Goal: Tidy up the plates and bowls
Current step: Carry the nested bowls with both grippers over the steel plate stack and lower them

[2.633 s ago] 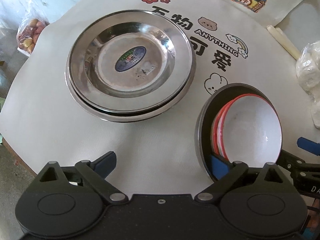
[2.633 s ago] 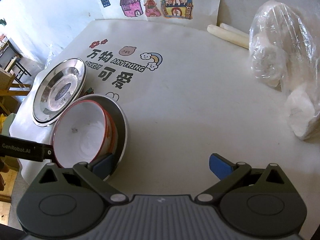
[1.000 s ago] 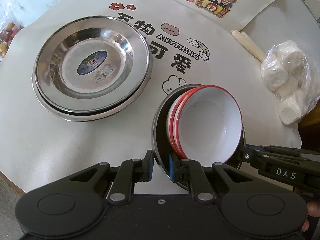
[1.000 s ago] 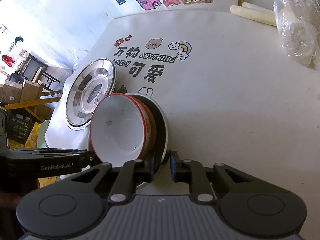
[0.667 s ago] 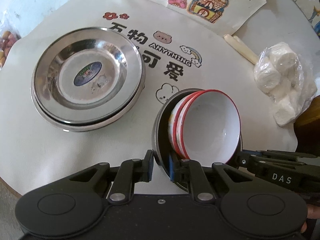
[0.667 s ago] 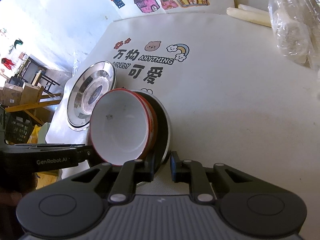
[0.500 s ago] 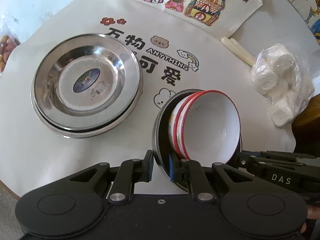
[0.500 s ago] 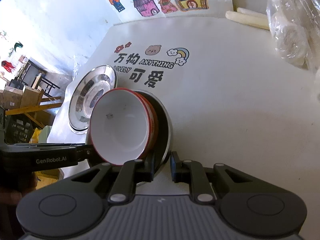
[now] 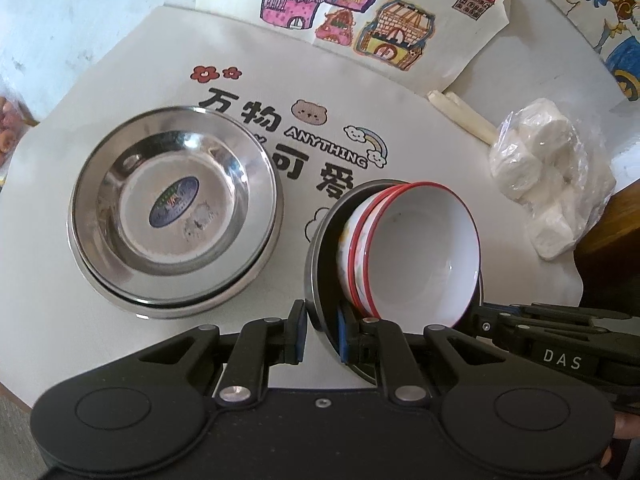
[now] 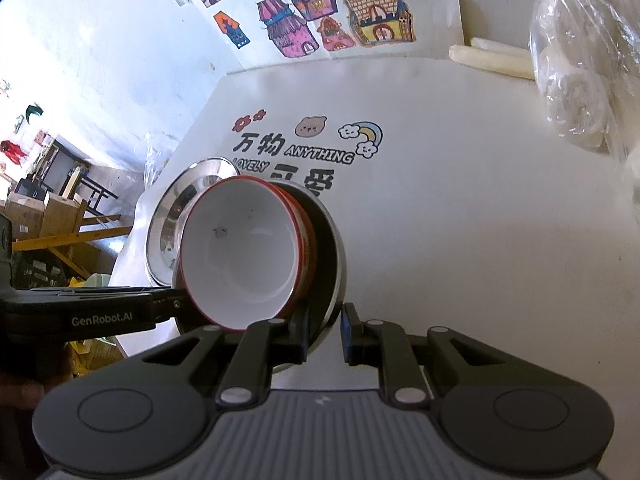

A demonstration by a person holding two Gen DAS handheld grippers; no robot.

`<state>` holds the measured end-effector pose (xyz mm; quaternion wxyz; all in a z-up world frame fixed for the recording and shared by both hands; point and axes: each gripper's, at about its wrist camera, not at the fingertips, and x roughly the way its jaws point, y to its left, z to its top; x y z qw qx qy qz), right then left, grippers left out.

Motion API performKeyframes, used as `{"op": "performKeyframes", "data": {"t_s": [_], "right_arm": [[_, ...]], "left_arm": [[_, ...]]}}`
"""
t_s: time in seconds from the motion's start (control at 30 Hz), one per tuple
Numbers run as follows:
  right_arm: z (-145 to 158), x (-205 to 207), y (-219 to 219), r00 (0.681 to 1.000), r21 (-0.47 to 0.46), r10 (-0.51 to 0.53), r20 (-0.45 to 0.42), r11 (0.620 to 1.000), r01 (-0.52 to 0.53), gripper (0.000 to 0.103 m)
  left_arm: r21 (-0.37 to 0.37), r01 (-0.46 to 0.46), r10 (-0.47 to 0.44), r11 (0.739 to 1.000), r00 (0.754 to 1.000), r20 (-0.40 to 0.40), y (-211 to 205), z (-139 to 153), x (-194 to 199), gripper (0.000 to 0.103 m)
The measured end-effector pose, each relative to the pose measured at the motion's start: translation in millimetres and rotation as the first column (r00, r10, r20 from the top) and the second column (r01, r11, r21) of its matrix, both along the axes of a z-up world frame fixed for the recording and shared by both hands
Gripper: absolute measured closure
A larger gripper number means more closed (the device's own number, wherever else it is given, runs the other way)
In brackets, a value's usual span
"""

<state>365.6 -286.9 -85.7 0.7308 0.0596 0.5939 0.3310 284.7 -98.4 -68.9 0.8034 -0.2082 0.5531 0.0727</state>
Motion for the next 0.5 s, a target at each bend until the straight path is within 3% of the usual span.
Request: {"op": "performKeyframes", "data": {"t_s": [0.5], "right_arm": [[10.1,-2.9,29.6,0.999,0.001,-0.044,0.012,0.999,0.044,0.085]], "left_arm": [[-0.002,0.034,-0.034,0.999,0.999,0.008,33.1,10.0,6.5,0.088]]}}
